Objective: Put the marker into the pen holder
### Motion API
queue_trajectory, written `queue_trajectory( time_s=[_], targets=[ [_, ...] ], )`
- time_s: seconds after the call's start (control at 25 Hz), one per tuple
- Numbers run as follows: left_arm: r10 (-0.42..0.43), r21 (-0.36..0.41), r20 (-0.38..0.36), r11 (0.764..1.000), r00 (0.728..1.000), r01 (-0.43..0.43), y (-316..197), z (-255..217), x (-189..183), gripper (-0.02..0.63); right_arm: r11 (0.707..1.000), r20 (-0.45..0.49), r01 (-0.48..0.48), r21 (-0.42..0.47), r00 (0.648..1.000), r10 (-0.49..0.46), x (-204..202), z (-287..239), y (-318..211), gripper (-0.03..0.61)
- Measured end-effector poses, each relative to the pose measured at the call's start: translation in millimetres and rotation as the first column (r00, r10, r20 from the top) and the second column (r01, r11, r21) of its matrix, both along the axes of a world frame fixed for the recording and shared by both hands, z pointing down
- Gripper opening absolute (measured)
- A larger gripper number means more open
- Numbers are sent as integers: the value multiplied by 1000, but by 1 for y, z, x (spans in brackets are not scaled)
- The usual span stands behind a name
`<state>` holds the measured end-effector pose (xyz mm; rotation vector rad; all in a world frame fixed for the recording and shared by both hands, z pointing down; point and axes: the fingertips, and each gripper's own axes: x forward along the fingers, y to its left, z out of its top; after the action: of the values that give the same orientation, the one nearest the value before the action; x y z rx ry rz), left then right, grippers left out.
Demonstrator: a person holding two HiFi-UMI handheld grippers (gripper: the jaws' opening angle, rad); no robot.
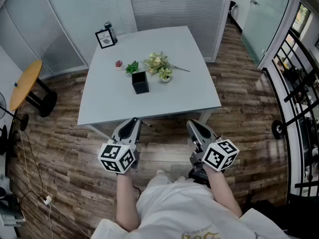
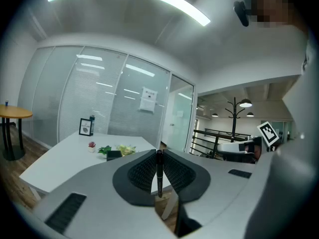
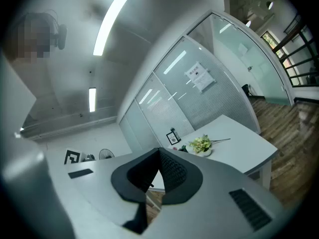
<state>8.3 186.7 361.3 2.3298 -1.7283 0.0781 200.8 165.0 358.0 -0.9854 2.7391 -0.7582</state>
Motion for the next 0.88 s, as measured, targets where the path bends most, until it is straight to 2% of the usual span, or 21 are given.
queue_trajectory(
  time_s=[0.2,0.4,0.64,0.88],
  targets=[
    [3,34,-20,999,1000,-2,2,-13,-1,48,999,-66,-3,41,998,5,2,3,2,17],
    [8,40,-23,999,1000,-7,8,-16,7,48,997,-99,17,76,995,-10,1,1,5,17],
    [-11,30,-33,999,999,12,13,-13,1,48,996,-184,13,88,983,4,1,12,-4,17],
    [-28,13,-32,1000,999,28,-1,-11,-22,47,996,-130,4,94,991,8,-2,-2,-39,17]
  ],
)
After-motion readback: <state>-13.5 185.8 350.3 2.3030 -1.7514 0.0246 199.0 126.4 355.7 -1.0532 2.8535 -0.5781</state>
